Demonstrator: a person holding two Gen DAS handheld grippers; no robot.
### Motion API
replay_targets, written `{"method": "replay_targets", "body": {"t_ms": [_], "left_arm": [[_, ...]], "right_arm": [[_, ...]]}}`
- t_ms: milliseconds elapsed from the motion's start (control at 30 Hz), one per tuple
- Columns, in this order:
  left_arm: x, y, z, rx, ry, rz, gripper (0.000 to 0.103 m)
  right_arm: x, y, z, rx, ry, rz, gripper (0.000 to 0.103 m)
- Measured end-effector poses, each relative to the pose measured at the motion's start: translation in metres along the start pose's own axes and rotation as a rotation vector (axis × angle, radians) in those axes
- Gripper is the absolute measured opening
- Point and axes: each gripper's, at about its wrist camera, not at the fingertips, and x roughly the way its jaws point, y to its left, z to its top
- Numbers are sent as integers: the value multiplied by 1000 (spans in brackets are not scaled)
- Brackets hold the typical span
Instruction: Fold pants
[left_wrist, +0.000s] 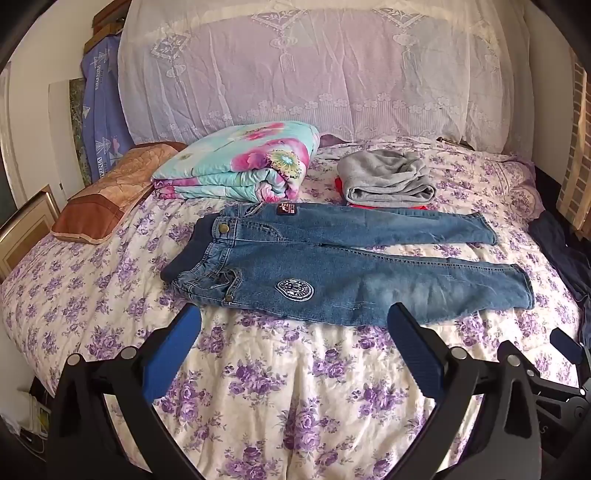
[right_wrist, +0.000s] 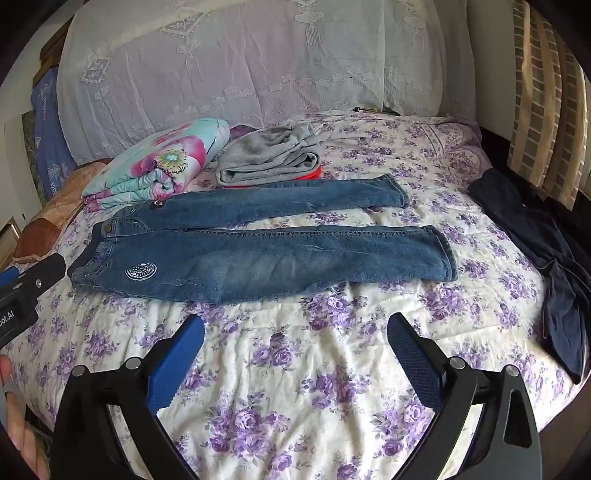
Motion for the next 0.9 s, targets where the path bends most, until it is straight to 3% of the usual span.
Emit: {"method": "replay_targets", "body": {"t_ms": [900], "left_arm": [[1,-1,-2,6,0,-2,98]], "right_arm": [[1,-1,0,-2,3,2,100]]}}
